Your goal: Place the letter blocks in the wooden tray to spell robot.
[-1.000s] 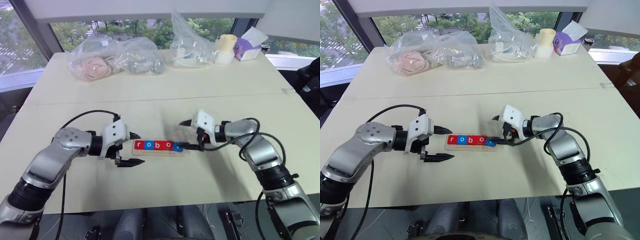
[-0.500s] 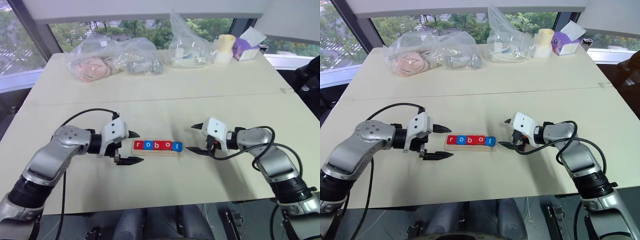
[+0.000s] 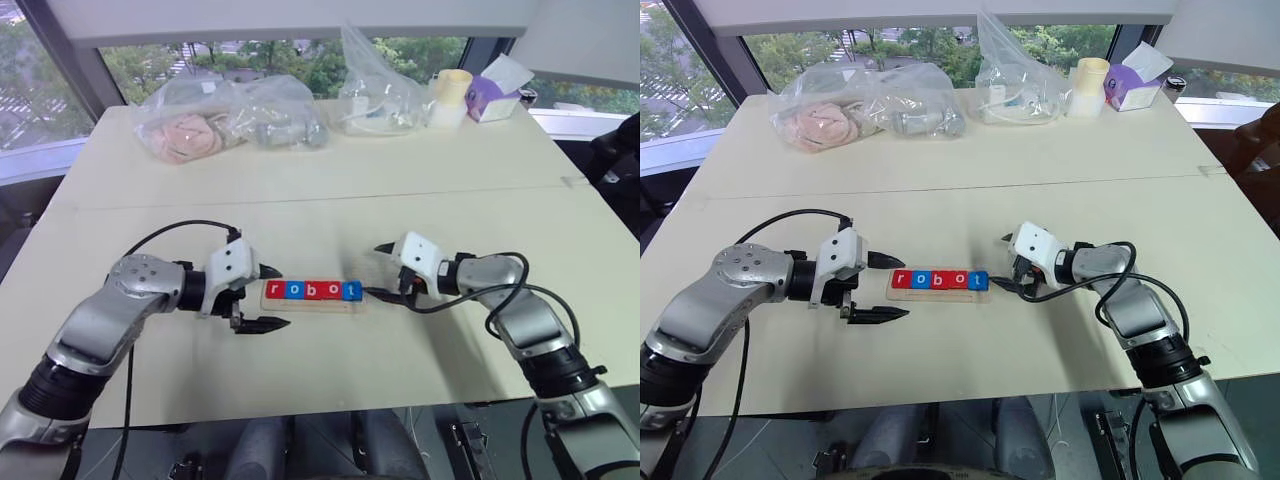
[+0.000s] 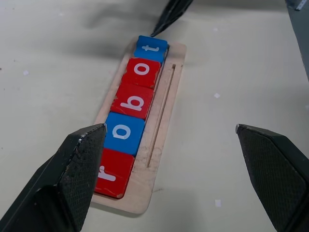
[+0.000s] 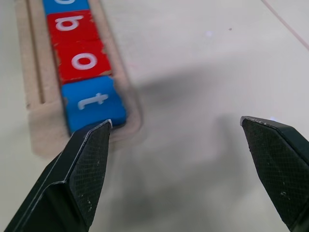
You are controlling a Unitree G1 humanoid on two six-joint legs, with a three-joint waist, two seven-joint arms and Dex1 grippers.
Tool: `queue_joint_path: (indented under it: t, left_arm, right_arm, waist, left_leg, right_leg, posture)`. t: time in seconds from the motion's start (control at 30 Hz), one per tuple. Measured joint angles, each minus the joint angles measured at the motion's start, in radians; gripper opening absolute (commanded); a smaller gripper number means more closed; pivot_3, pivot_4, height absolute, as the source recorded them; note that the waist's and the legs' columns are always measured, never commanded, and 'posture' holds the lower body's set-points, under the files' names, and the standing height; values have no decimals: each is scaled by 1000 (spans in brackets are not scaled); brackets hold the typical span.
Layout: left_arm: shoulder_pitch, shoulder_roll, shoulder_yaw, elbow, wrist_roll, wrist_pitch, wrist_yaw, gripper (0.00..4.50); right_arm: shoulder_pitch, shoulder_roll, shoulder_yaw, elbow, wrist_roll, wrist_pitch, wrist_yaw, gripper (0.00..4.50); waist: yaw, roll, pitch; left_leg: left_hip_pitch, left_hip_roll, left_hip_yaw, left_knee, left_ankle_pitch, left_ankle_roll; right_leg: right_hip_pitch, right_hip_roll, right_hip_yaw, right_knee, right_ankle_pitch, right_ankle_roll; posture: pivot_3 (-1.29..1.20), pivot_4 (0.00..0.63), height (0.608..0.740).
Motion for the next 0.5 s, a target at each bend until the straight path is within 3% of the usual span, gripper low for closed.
queue_joint_path:
  t: [0.3,0.5]
  left_arm:
    - [24,15,38,-2,-17,17,9,4500]
    - [176,103,191,-33,-94,75,-11,4500]
  right_arm:
    - [26,-46,-30,-26,4,14,1,4372]
    - [141,-98,-207,-284,266,335,40,4372]
  waist:
    - [1,0,0]
    - [-2,0,0]
  left_leg:
    - [0,0,0,0,0,0]
    - [0,1,-2,-2,0,0]
  right_leg:
    - [0,0,0,0,0,0]
    - [-1,-1,1,0,0,0]
  posture:
    - [0,150,740]
    - [0,150,740]
